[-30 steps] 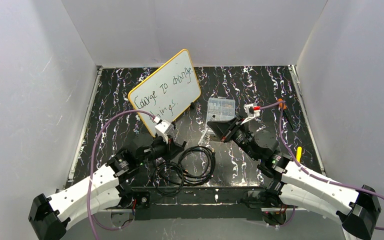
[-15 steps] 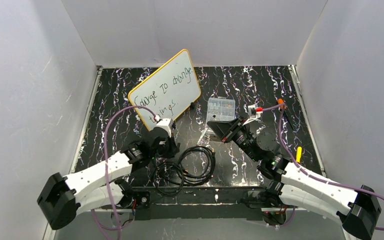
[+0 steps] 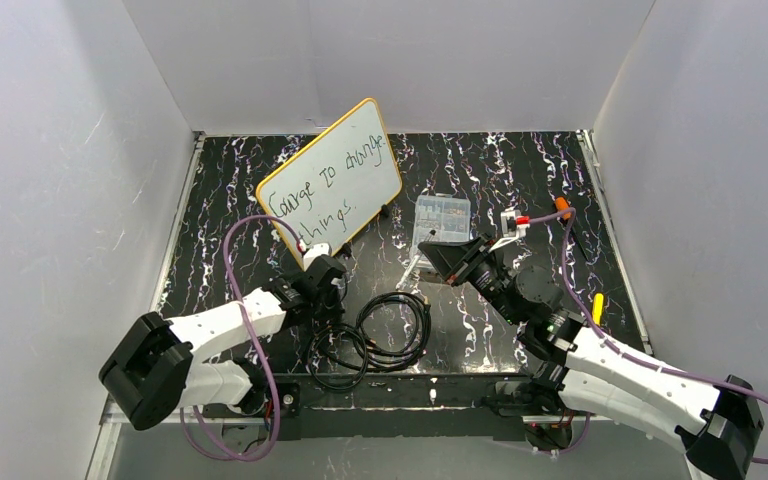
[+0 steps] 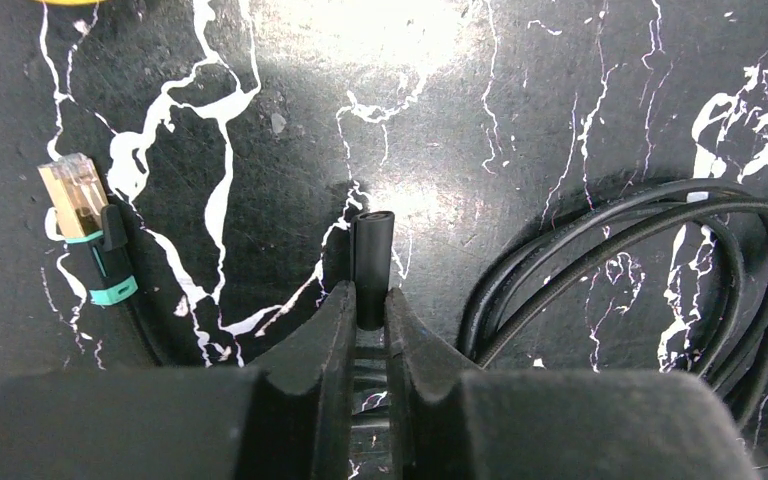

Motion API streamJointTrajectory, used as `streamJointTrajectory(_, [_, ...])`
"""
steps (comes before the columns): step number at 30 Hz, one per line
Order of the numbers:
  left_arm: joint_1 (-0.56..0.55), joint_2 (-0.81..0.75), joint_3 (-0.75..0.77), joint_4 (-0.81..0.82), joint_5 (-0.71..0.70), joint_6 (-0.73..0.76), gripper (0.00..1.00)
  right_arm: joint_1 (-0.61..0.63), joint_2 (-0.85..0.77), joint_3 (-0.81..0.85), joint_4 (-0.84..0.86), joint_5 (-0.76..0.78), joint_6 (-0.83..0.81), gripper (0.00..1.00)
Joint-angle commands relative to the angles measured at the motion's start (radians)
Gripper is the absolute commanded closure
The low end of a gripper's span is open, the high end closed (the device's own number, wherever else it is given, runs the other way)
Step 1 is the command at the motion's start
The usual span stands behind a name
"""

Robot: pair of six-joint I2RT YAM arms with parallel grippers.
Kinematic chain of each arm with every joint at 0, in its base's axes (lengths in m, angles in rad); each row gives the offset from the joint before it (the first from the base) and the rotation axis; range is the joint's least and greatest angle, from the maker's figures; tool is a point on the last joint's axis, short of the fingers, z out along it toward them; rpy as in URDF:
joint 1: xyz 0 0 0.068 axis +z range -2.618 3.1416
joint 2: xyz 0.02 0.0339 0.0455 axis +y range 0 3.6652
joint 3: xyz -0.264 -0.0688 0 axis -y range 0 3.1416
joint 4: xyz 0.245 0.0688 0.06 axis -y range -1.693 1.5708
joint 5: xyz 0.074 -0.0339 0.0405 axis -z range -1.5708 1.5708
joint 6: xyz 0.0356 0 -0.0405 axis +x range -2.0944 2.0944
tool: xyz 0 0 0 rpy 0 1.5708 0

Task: Write a sentence on the whiteboard
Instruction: Place the pen cap at the center of the board, then adjust the pen cap at the center of the board.

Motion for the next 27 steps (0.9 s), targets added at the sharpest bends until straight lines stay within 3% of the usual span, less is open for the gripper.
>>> streamJointTrajectory(1, [0.008, 0.002, -0.012, -0.002, 0.006, -0.023, 0.85, -0.002, -0.022, 0.001, 0.007, 0.031, -0.022, 0.99])
streamJointTrajectory(9, [0.012, 0.026, -0.015, 0.004, 0.052, -0.023, 0.67, -0.002, -0.031, 0.003, -0.006, 0.038, -0.023, 0.99])
streamJointTrajectory(18, [0.013, 0.078, -0.020, 0.137, 0.137, -0.048, 0.66, -0.002, -0.029, 0.004, -0.013, 0.037, -0.022, 0.99])
streamJointTrajectory(27, [0.020, 0.242, 0.128, 0.214, 0.100, -0.029, 0.67, -0.002, -0.033, 0.006, -0.019, 0.036, -0.023, 0.99])
